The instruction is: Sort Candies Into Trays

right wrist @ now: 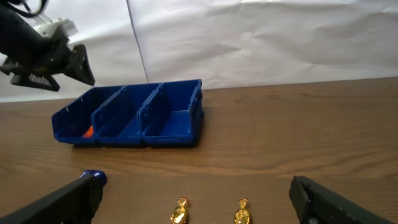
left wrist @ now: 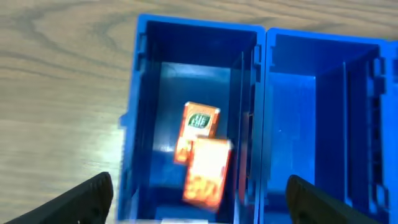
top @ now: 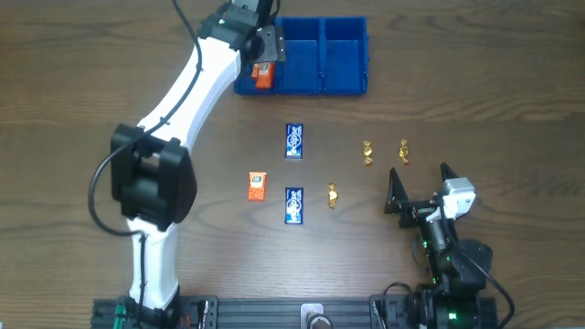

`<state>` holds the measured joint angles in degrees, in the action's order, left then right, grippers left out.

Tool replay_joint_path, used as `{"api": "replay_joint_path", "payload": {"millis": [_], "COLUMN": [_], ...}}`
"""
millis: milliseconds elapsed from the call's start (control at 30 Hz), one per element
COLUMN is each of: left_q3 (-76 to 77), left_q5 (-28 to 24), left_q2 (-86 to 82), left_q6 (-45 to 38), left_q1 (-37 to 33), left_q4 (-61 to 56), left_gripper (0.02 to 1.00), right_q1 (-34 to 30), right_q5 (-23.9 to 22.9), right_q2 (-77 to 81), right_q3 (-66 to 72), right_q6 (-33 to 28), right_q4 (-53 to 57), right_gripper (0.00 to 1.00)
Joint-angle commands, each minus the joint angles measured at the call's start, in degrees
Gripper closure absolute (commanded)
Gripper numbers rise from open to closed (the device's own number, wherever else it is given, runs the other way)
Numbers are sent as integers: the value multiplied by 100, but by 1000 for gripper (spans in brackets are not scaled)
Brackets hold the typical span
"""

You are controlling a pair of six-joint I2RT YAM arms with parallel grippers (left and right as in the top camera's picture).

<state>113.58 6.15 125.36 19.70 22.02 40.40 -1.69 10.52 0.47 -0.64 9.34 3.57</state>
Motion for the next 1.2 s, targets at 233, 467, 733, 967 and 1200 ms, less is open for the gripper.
{"api": "replay_joint_path", "payload": {"millis": [233,467,733,967,1200], "left_q3": [-4736,-6808,-7082,-7082,-7082], "left_q5": [901,560,566,533,487], "left_q2": [-3873,-3860,-3493,-3171,-3010], "left_q6": [1445,2184,2157,2162,2214], "left_q1": [1749,2076,2076,2076,2076], "left_q4": [-636,-1847,-2164,-2402,-2400], "left_gripper": [73,86,106,167,397], "right_q1": [-31,-31,-31,-31,-31], "right_q5": [-17,-17,-17,-17,-17], "right_q2": [-31,-31,-31,-31,-31], "right_q3": [20,20,20,20,20], "right_q6": [-87,-87,-87,-87,-87], "right_q4": [11,11,9,11,11], "right_gripper": [1,1,1,1,1]}}
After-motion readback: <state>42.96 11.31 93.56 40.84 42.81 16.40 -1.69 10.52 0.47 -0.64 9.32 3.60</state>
